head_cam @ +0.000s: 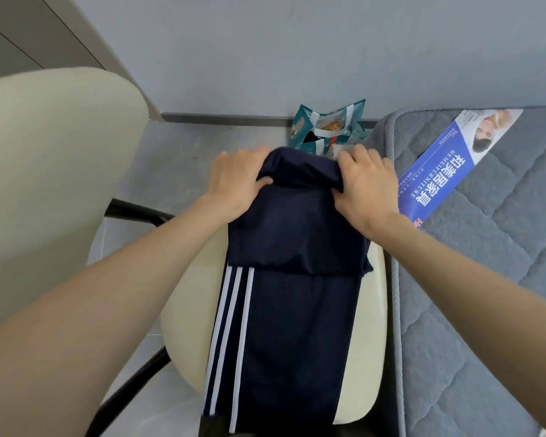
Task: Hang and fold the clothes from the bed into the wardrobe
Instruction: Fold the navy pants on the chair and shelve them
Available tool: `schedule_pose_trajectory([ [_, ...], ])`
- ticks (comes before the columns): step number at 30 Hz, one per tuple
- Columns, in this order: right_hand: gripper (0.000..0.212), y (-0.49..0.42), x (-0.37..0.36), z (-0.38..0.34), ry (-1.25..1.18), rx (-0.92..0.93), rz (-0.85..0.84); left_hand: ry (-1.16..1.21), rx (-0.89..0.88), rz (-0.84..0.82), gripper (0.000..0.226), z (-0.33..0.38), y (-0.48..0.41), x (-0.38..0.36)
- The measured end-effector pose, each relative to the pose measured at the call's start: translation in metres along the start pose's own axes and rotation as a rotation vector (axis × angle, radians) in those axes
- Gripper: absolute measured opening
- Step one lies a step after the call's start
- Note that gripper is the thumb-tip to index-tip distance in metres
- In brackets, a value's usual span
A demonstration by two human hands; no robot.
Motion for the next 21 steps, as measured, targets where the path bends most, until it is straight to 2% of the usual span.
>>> schedule_pose_trajectory([
  [5, 0.029, 0.005, 0.048, 0.011, -0.041, -0.012, 0.295, -0.009, 0.000, 0.329, 0.019, 0.020, 0.007, 0.044],
  [8, 0.032, 0.029, 0.054, 0.004, -0.088, 0.034, 0.395, -0.088, -0.039, 0.430, 0.026, 0.028, 0.037, 0.047],
  [11, 0.041, 0.066, 0.034, -0.010, -0.074, 0.126, 0.366, -0.151, -0.049, 0.400, 0.035, 0.029, 0.075, 0.027],
  [17, 0.050, 0.144, -0.043, -0.034, -0.093, 0.235, 0.176, -0.132, -0.044, 0.183, 0.046, 0.023, 0.151, -0.035],
  [21, 0.054, 0.176, -0.080, -0.044, -0.167, 0.255, 0.036, -0.114, 0.053, 0.048, 0.049, 0.021, 0.187, -0.068],
])
Point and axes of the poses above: each hand's wrist, its own y-axis away from the middle knuckle, its own x-axis out of the back of the hand, z = x × y, the point moved 5 cm from there along -y, towards the middle knuckle, and after that the axes turned 10 degrees about -z, right-handed, at the moved point
